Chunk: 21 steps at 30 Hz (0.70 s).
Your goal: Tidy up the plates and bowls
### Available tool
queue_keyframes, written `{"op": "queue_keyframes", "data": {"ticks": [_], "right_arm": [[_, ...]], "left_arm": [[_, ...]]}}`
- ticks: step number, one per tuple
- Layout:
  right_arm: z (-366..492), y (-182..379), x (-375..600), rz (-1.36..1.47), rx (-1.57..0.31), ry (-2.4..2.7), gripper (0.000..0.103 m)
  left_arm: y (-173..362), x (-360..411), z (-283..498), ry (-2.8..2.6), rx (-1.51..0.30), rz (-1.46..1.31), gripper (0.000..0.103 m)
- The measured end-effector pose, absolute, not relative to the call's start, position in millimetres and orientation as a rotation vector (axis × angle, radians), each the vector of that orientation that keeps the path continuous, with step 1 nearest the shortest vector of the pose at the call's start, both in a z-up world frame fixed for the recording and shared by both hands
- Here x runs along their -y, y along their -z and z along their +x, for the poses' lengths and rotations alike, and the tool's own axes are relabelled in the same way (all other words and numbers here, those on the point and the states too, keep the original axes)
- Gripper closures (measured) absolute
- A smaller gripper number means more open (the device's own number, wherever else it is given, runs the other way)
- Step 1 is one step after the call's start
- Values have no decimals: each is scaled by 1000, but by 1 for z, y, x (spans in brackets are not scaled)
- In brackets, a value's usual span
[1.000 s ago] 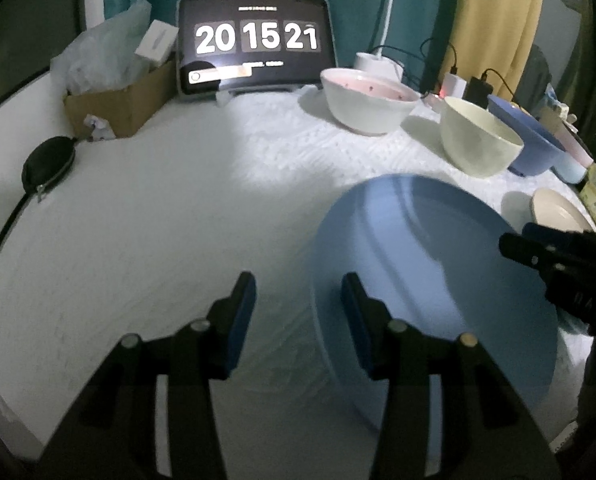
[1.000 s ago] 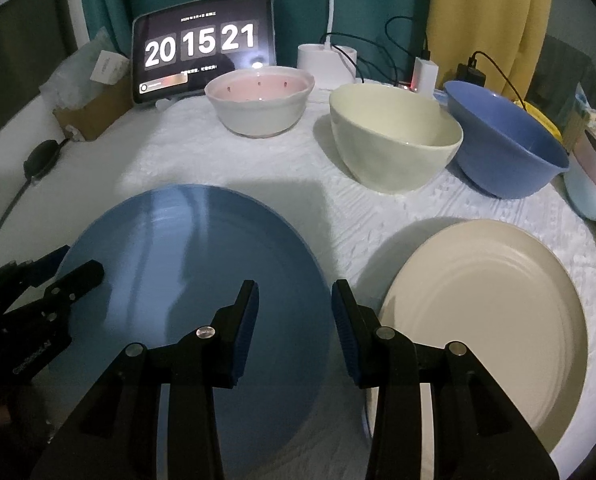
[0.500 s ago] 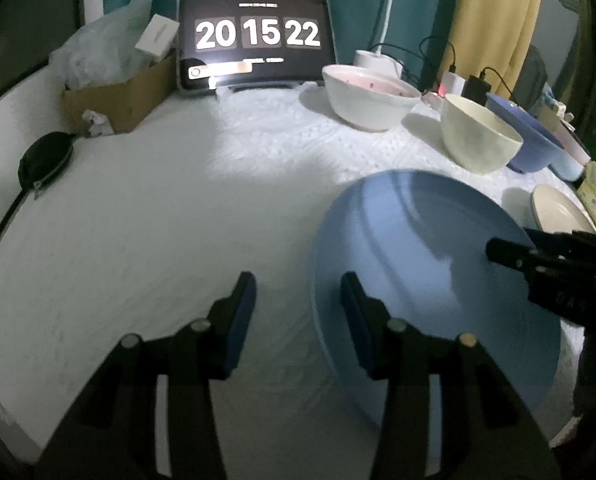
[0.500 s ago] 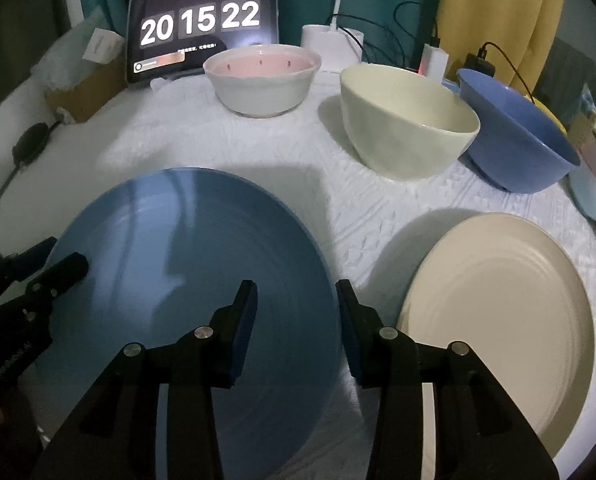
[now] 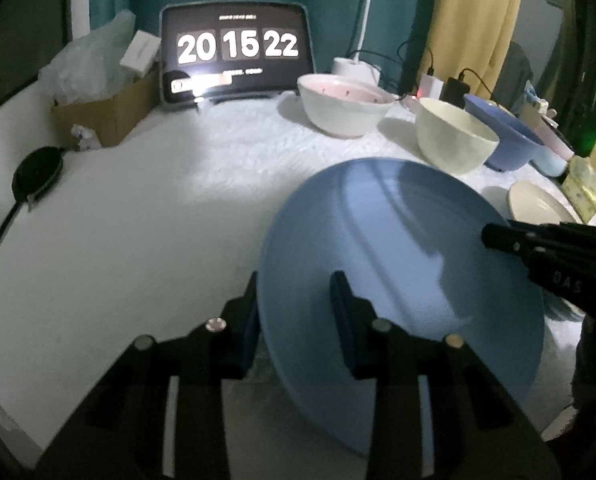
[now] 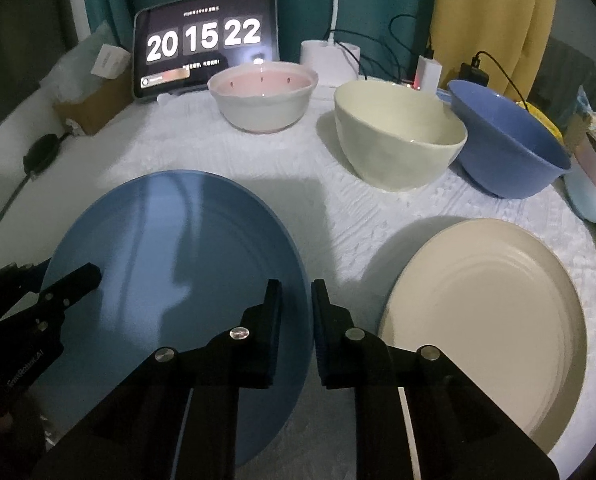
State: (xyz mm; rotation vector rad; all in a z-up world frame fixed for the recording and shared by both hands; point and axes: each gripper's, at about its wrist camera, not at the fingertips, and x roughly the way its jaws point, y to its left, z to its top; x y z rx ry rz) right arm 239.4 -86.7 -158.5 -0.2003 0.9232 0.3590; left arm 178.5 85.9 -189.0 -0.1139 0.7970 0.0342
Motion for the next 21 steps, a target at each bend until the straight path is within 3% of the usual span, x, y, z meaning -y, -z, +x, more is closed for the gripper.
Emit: {"op": "queue_keyframes", "data": {"ticks": [21], "right_arm": [[232,113,143,-117,-824,-326,87]], "left_arm": [[149,-36,180,50,-734,-60,69]]}}
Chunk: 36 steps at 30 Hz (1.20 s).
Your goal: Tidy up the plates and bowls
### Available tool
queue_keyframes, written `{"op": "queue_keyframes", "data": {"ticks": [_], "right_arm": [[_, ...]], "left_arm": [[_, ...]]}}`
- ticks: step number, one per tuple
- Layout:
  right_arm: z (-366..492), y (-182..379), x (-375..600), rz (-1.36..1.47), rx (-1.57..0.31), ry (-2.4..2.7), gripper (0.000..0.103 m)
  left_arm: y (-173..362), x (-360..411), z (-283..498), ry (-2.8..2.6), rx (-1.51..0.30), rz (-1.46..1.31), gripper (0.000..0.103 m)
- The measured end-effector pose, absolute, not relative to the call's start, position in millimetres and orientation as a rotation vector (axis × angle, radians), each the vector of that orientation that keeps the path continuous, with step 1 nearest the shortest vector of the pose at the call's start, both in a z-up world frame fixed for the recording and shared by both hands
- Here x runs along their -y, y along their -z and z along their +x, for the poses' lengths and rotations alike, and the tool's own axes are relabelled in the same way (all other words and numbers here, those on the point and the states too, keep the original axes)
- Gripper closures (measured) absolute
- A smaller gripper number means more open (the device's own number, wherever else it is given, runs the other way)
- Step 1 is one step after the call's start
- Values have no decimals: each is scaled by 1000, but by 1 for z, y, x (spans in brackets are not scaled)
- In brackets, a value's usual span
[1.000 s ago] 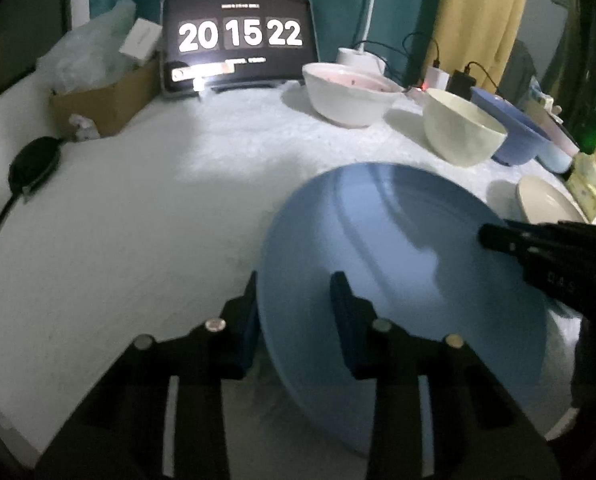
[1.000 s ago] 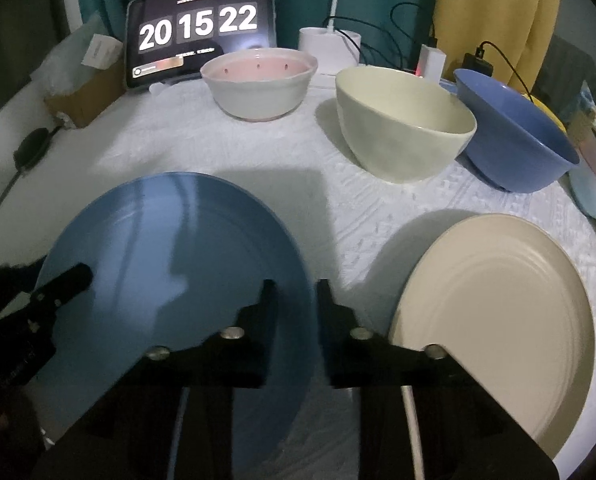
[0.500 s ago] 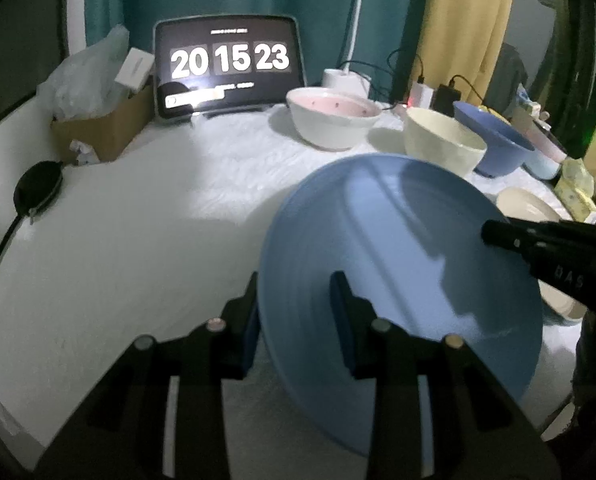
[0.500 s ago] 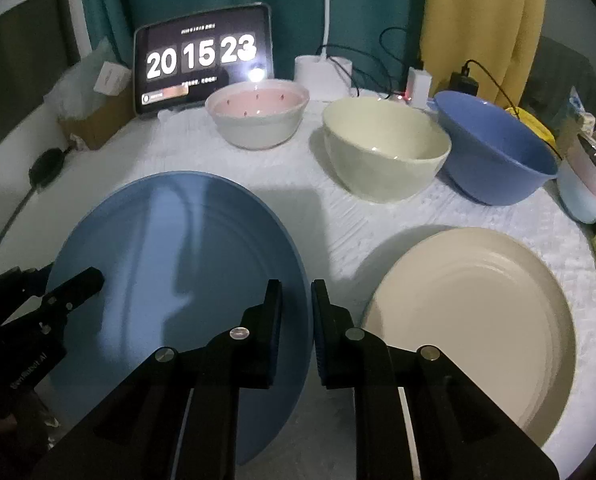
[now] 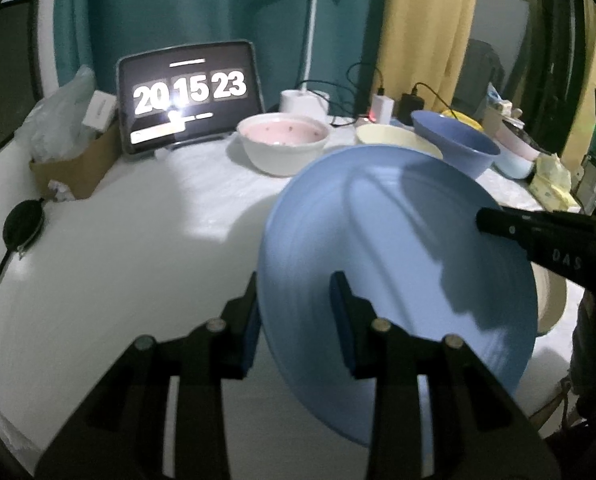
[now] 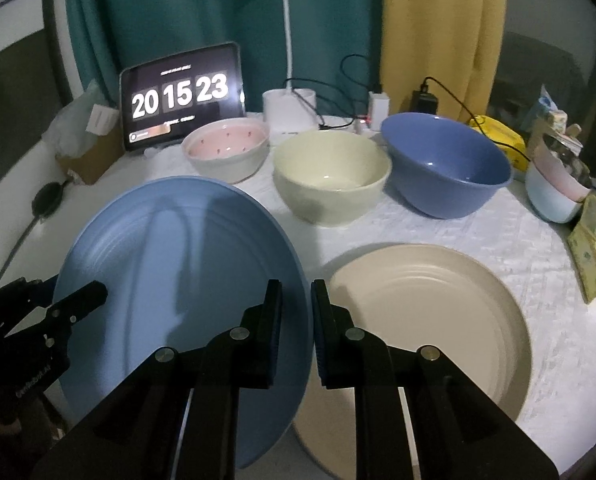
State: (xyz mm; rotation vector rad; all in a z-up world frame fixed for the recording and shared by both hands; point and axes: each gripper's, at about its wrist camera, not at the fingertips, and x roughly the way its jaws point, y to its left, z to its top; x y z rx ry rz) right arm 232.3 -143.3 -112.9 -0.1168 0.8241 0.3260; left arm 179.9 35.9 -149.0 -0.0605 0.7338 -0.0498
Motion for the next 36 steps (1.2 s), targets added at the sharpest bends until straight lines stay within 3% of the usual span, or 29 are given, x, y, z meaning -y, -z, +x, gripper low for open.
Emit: {"op": "queue_keyframes", "data": {"ticks": [36], "right_arm": [[242,118,289,83,-801,-219,86]], "left_arm": [[149,101,212,196,-795,102,69]]}}
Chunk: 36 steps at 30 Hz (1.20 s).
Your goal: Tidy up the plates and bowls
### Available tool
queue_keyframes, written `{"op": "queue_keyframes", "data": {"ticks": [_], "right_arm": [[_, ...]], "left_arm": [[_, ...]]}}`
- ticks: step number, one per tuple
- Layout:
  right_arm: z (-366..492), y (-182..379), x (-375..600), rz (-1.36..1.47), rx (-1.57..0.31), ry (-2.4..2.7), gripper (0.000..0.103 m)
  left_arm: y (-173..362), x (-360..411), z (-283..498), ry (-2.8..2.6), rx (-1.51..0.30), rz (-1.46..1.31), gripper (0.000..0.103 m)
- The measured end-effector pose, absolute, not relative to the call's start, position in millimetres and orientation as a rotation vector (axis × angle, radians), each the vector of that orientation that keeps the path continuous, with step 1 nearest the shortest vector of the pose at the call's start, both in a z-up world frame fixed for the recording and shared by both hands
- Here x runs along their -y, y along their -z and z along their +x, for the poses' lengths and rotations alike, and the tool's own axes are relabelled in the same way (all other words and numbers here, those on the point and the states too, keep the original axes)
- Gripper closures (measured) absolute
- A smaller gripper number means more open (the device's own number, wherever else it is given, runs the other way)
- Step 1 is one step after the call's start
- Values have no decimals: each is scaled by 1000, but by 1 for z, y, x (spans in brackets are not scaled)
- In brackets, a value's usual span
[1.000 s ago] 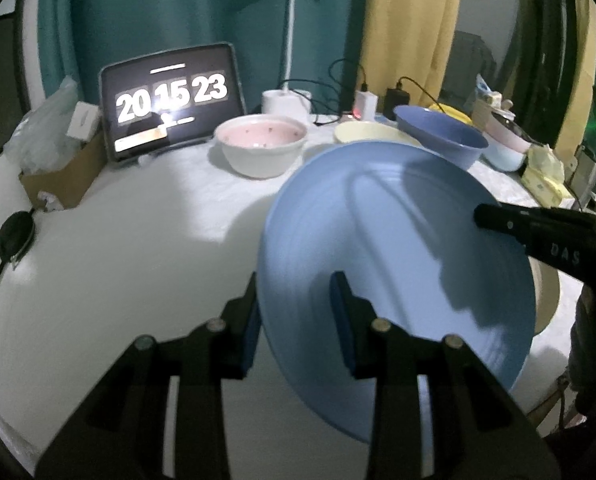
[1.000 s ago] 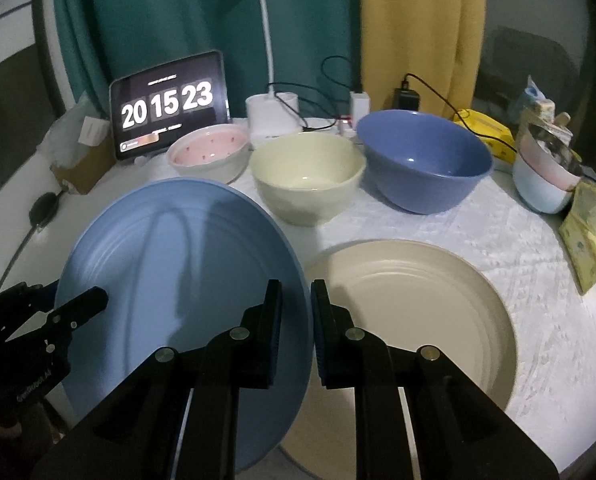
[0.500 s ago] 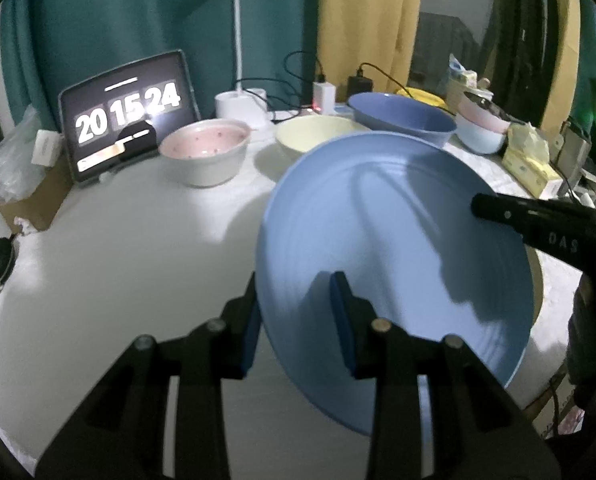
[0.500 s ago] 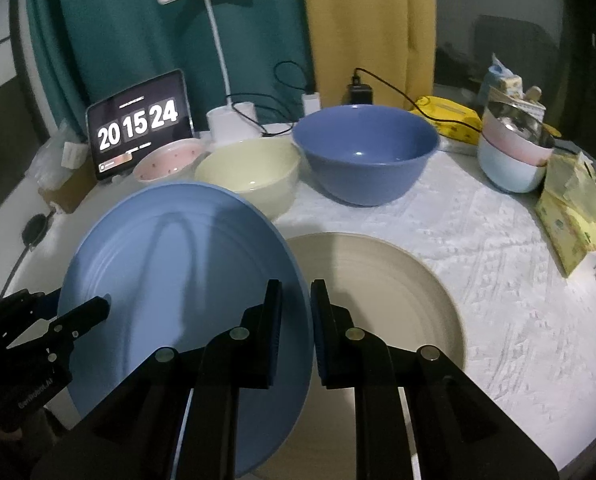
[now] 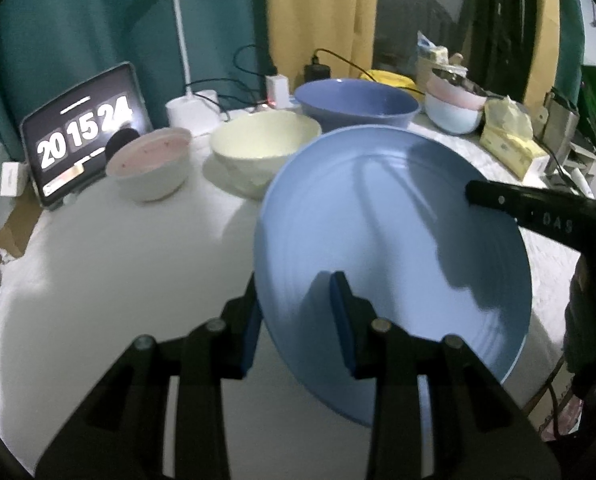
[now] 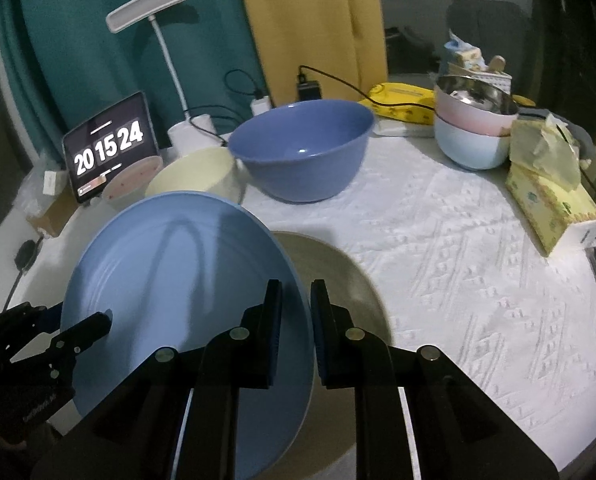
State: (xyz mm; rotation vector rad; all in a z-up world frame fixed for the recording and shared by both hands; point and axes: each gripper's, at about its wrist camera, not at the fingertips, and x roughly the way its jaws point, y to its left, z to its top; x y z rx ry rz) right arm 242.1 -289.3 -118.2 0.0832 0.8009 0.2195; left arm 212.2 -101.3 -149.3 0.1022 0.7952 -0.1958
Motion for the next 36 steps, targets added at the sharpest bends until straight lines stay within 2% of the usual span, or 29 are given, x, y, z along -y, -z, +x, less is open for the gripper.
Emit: {"op": "queue_keyframes", "data": {"ticks": [14,17,20,23,30,36], "right_arm": [[256,134,329,121,-814,-173,86],[258,138,330,118,-817,-174,86],[261,141,330,114,-820,-176,86],[266,149,329,104,-842,-177,86],[269,155,340,146,-860,-169,65],[266,158,339,162,-890,-172,64]], "left_arm": [[161,138,234,206,-824,140,66],[168,141,241,186,-847,158,64],[177,144,246,183,-867,179,56],[182,142,249,181,-883,156,55],[180,130,251,165,-884,106,54],[174,114,250,165,-863,0,52]]}}
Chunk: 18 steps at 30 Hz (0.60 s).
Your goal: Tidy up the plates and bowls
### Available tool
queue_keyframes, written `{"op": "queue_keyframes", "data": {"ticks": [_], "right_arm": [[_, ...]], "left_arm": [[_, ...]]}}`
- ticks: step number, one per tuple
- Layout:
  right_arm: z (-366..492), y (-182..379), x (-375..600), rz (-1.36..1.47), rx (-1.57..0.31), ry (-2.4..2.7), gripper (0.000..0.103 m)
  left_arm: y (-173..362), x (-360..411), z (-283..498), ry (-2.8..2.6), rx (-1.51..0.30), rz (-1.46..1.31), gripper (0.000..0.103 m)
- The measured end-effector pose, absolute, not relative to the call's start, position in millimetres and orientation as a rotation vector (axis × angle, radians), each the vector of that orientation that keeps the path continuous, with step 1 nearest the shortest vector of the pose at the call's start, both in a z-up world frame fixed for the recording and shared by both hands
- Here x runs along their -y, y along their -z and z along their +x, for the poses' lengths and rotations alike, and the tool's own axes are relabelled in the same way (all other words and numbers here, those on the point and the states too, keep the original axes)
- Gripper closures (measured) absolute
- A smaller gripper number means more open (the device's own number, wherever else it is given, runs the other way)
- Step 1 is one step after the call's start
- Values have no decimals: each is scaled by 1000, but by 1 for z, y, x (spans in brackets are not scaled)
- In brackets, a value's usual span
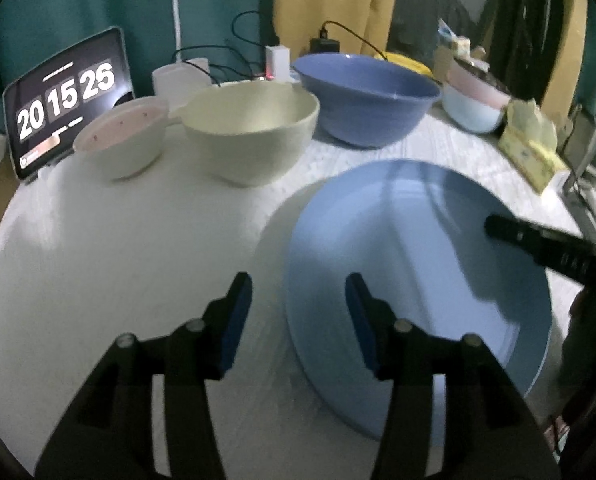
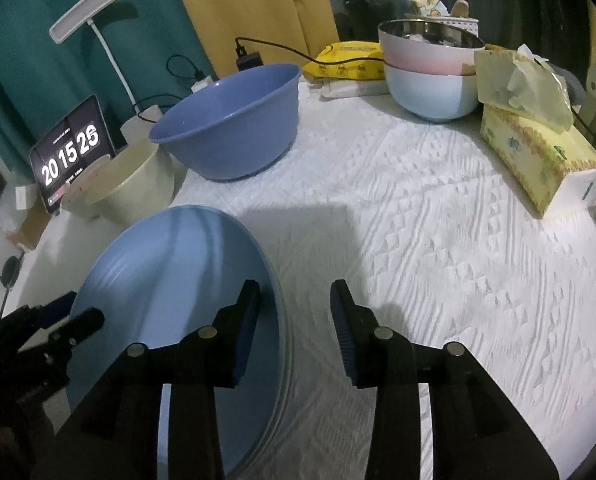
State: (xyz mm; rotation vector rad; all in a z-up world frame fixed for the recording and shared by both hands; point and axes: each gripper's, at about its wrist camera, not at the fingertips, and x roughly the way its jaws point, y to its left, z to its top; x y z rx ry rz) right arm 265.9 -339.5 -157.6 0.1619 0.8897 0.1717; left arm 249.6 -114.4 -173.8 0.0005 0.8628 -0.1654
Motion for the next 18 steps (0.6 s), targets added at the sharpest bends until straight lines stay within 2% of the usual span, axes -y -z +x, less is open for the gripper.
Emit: {"op": "queue_keyframes", "data": {"ticks": [6,16,18], "right_arm": [[260,164,336,207,-920,-208,64],[253,168,331,256,-918,-252,64],[253,168,330,251,-912,-246,64]], "left_arm": [[184,111,253,188,-922,-57,51],[188,105,251,224,-899,-92,53],[188,106,250,249,-894,-104,65]]}}
